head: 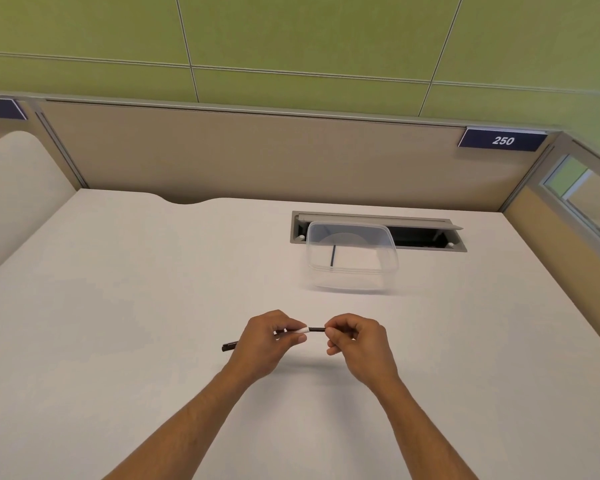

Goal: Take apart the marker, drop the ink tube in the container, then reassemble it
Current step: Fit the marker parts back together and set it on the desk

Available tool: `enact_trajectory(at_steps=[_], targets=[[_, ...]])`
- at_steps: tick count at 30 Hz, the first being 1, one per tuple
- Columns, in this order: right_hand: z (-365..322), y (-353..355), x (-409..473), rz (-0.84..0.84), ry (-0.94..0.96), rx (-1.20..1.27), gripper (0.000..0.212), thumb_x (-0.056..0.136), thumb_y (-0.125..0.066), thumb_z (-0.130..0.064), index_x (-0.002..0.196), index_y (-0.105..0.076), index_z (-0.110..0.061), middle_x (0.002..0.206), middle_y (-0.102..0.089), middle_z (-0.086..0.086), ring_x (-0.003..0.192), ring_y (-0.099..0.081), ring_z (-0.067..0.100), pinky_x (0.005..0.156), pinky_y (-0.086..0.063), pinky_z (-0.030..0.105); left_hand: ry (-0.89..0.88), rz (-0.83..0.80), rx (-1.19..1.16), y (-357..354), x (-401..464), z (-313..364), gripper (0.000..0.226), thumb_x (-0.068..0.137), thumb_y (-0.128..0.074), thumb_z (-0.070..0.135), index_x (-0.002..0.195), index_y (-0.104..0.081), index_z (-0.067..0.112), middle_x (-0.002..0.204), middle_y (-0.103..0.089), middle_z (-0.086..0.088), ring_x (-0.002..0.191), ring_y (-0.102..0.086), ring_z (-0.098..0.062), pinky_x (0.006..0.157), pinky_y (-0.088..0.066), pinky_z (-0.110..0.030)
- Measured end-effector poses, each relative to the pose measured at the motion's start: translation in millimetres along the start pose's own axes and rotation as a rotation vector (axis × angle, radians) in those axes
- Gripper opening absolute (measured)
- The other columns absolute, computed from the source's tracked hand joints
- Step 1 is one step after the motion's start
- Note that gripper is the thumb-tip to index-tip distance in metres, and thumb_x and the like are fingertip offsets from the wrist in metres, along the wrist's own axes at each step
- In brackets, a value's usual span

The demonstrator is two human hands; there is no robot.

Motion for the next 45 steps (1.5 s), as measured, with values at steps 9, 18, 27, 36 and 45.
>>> enact_trajectory(at_steps=[9,18,27,36,45], targets=[[-1.6,-16.2,-2.5,-0.057,-0.002,0.038,0.015,0.087,-0.071,-0.006,0.078,-0.074,-0.018,0.067,-0.073,0.007,0.059,-0.072,0.021,0.070,-0.062,0.034,-0.088,-0.079,0.137,-10.8,-0.8,14.7,0.012,0.081,-0.075,0.025,0.093,-0.075,0.025,0.083,-0.066,0.013,0.080,-0.061,-0.004,0.075,-0.051,-0.031],[8.7,-14.8,-4.5,-0.046,-0.071,0.160,0.002,0.084,-0.074,-0.006,0.084,-0.073,-0.007,0.069,-0.075,0.011,0.063,-0.074,0.027,0.073,-0.063,0.042,-0.123,-0.073,0.191,-11.5,-1.7,19.6,0.012,0.082,-0.074,0.026,0.094,-0.075,0.024,0.083,-0.066,0.010,0.081,-0.061,-0.007,0.076,-0.051,-0.035],[17.4,-17.1,-3.8,-0.036,-0.140,0.223,0.004,0.085,-0.073,-0.004,0.081,-0.073,-0.003,0.068,-0.076,0.014,0.064,-0.075,0.029,0.072,-0.063,0.039,-0.246,-0.011,0.329,-12.1,-4.0,33.6,0.007,0.082,-0.072,0.027,0.089,-0.074,0.024,0.070,-0.054,0.018,0.075,-0.052,-0.007,0.066,-0.043,-0.024],[28.9,-19.7,-5.4,-0.059,-0.247,0.385,0.006,0.086,-0.070,0.000,0.083,-0.070,0.005,0.069,-0.074,0.018,0.063,-0.073,0.028,0.067,-0.060,0.032,-0.361,0.026,0.395,-18.0,-7.9,46.9,0.012,0.078,-0.067,0.030,0.082,-0.075,0.021,0.067,-0.061,0.007,0.067,-0.052,-0.014,0.057,-0.043,-0.028],[44.1,-31.5,-11.7,-0.106,-0.380,0.533,0.012,0.089,-0.067,-0.001,0.077,-0.069,0.002,0.065,-0.070,0.012,0.060,-0.069,0.022,0.070,-0.059,0.028,-0.488,0.005,0.476,-26.1,-14.5,49.0,0.020,0.083,-0.060,0.033,0.081,-0.075,0.019,0.065,-0.059,0.006,0.062,-0.052,-0.017,0.052,-0.042,-0.026]])
Point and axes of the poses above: each hand's wrist, its own x-axis towards the middle knuckle, its own y-axis out of the back of the hand, z = x × y, the point moved 10 cm from there along x, towards the middle knuckle
